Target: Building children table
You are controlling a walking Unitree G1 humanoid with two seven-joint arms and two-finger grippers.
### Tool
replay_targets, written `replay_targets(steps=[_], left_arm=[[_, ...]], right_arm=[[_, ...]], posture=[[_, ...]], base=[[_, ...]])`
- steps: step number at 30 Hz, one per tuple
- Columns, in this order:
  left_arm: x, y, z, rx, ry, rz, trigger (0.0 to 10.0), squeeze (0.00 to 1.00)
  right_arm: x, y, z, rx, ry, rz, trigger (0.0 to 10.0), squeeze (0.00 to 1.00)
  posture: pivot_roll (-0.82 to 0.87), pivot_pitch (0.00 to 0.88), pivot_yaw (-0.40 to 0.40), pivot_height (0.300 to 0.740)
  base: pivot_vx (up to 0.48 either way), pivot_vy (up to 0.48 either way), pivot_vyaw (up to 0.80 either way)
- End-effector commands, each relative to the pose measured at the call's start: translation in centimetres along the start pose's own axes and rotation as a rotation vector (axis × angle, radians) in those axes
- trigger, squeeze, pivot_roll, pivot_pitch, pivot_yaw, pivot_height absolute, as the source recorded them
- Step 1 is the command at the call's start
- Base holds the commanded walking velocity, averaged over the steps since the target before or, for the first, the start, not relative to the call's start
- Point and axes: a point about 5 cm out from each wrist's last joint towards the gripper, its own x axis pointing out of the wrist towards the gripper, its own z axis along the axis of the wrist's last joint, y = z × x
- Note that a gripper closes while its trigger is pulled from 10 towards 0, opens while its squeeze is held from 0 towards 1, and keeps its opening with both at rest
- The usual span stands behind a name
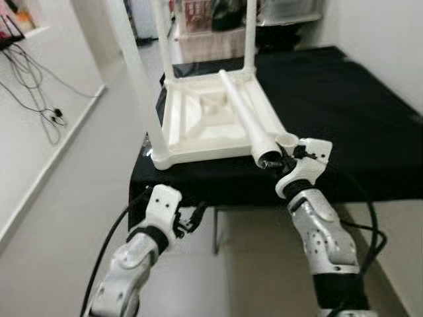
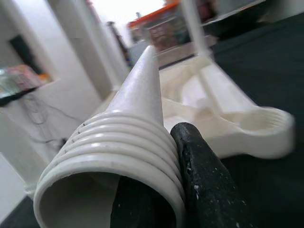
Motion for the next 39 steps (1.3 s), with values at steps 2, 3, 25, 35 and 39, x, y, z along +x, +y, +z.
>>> replay_targets(steps=[2,3,25,35,39], left_arm=[[-0.5,0.4,-0.9,0.011,0.041,0.019,10.0,0.00],[-0.5,0.4,-0.9,0.011,0.041,0.019,10.0,0.00],[-0.3,1.3,0.5,-0.177,-0.032,0.020,10.0,0.00],[0.0,2.0,1.9,-0.335,-0.096,-0.015,10.0,0.00],[0.4,0.9,3.9,-0.571,-0.184,-0.143,10.0,0.00]], right_arm=[[0.0,0.4,0.0,-0.016,-0.003,0.009,10.0,0.00],[0.0,0.3,-0.1,-0.027,0.003,0.004,10.0,0.00],[-0.4,1.7,-2.1,-0.073,0.065,0.058,10.0,0.00],[-0.3,1.8,-1.4,-0.012,0.019,0.067,10.0,0.00],[-0.1,1.6,0.7,0.261,-0.100,0.086,10.0,0.00]], posture=[[-0.01,0.133,0.054,0.740],[-0.01,0.131,0.055,0.740],[0.00,0.119,0.051,0.740],[0.00,0.121,0.052,0.740],[0.00,0.119,0.053,0.740]], base=[[-0.309,0.000,0.00],[-0.304,0.000,0.00],[-0.042,0.000,-0.24],[0.000,0.000,0.00],[0.000,0.000,0.00]])
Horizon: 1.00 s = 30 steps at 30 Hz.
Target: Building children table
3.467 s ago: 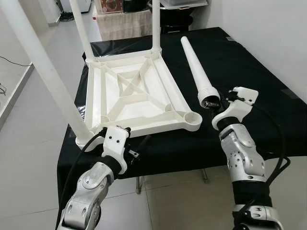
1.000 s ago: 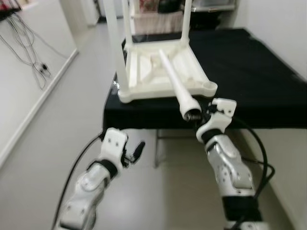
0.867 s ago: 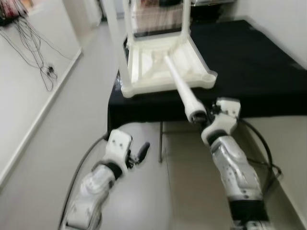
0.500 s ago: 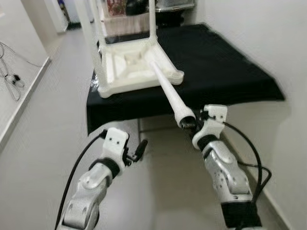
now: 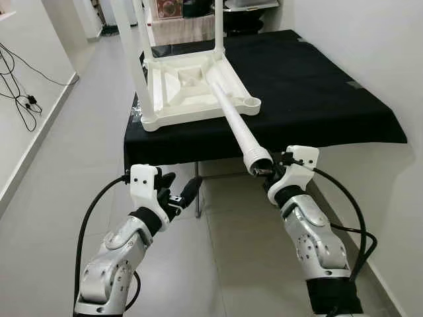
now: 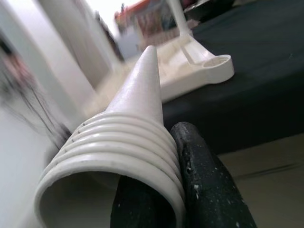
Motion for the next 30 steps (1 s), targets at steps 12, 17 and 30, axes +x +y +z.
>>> replay_targets(steps=[12,17,30], left_arm=[[0.5,-1.6,4.6,-0.559,-0.217,-0.251,10.0,1.00],[0.5,0.4,6.8,-0.675,-0.296,-0.219,10.0,1.00],[0.0,1.4,9.9,-0.756,-0.337,-0.285,10.0,0.00]], right_arm=[[-1.3,3.9,3.8,0.129,-0.180,0.454,10.0,0.00],[-2.9,4.5,4.0,0.011,-0.139,0.683,10.0,0.00],[-5.2,3.1,4.4,-0.134,-0.071,0.873,10.0,0.00]], posture=[[0.01,0.114,0.059,0.740],[0.02,0.112,0.062,0.740],[0.03,0.107,0.072,0.740]], base=[[0.000,0.000,0.00],[0.000,0.000,0.00],[0.000,0.000,0.00]])
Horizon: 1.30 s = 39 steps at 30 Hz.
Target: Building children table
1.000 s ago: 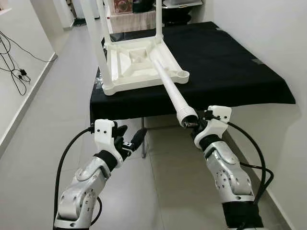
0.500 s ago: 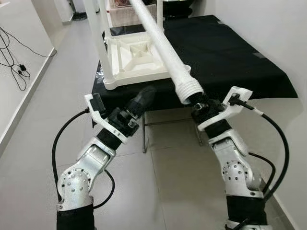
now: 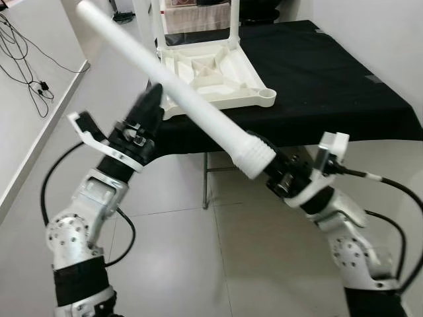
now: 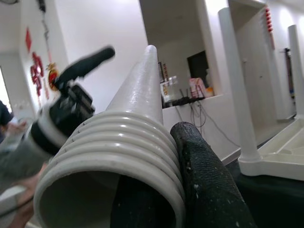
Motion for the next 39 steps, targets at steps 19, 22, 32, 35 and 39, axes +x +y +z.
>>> replay_targets(steps=[19,22,32,35,39], left_arm=[[-0.7,-0.9,0.7,-0.061,0.050,-0.054,0.0,0.00],[-0.8,-1.2,0.5,-0.066,0.059,-0.077,0.0,0.00],[-0.8,-1.6,0.4,-0.084,0.068,-0.094,0.0,0.00],[-0.7,-1.7,0.5,-0.099,0.053,-0.100,0.0,0.00],[-0.7,-1.5,0.8,-0.107,0.042,-0.090,0.0,0.00]], right_arm=[[-1.9,1.1,0.8,-0.112,0.144,0.229,10.0,0.00],[-2.0,0.9,0.8,-0.120,0.150,0.220,10.0,0.00],[-2.1,0.7,0.7,-0.128,0.162,0.215,10.0,0.00],[-2.0,0.6,0.6,-0.129,0.168,0.201,10.0,0.00],[-2.0,0.5,0.3,-0.094,0.176,0.180,10.0,1.00]], posture=[[0.02,0.105,0.068,0.740],[0.02,0.105,0.068,0.740],[0.02,0.098,0.067,0.740],[0.02,0.094,0.067,0.740],[0.02,0.092,0.066,0.740]], base=[[0.000,0.000,0.00],[0.000,0.000,0.00],[0.000,0.000,0.00],[0.000,0.000,0.00],[0.000,0.000,0.00]])
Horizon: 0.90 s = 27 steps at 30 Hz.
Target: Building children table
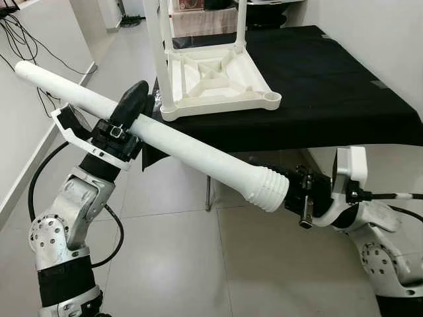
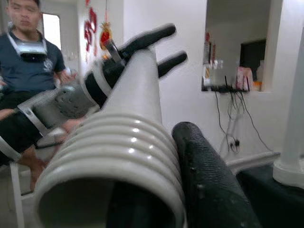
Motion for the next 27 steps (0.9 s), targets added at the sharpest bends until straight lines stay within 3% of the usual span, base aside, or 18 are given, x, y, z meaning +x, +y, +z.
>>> replay_targets(steps=[1,6,9,12,20,23,24,25,27], left_arm=[[0.0,-1.0,0.2,-0.003,0.002,-0.054,0.0,0.00],[-0.1,-1.3,1.8,0.014,-0.044,-0.060,0.0,0.00],[-0.1,-2.6,5.2,0.046,-0.143,-0.097,0.0,0.00],[-0.1,-3.8,6.9,0.092,-0.172,-0.133,0.0,0.00],[-0.7,-5.3,8.7,0.214,-0.156,-0.152,0.0,0.00],[-0.7,-4.5,7.1,0.497,0.077,-0.030,0.0,0.00],[-0.7,-4.2,6.5,0.554,0.146,-0.016,0.0,0.00],[-0.7,-4.2,6.5,0.554,0.146,-0.016,0.0,0.00],[-0.5,-4.1,4.1,0.638,0.342,-0.058,0.0,0.00]], right_arm=[[0.0,0.1,-0.9,0.050,0.043,-0.009,10.0,1.00],[-0.6,0.0,-1.0,0.038,0.075,-0.024,10.0,1.00],[-1.5,0.0,-0.9,0.028,0.102,-0.036,10.0,1.00],[-2.1,0.0,-1.0,0.024,0.121,-0.055,10.0,1.00],[-3.5,-0.4,-0.7,-0.013,0.191,-0.074,10.0,1.00],[-4.2,-0.9,0.4,-0.060,0.226,-0.061,10.0,1.00],[-4.3,-1.0,0.7,-0.071,0.232,-0.055,10.0,1.00],[-4.3,-1.0,0.7,-0.071,0.232,-0.055,10.0,1.00],[-4.5,-1.6,2.0,-0.108,0.253,-0.040,10.0,1.00]], posture=[[0.02,0.092,0.066,0.740],[0.02,0.093,0.066,0.740],[0.02,0.097,0.063,0.740],[0.02,0.099,0.062,0.740],[0.02,0.102,0.059,0.740],[0.02,0.104,0.056,0.740],[0.02,0.104,0.056,0.740],[0.02,0.104,0.056,0.740],[0.02,0.100,0.060,0.740]], base=[[0.000,0.000,0.00],[0.000,0.000,0.00],[0.000,0.000,0.00],[0.000,0.000,0.00],[0.000,0.000,0.00],[0.000,0.000,0.00],[0.000,0.000,0.00],[0.000,0.000,0.00],[0.000,0.000,0.00]])
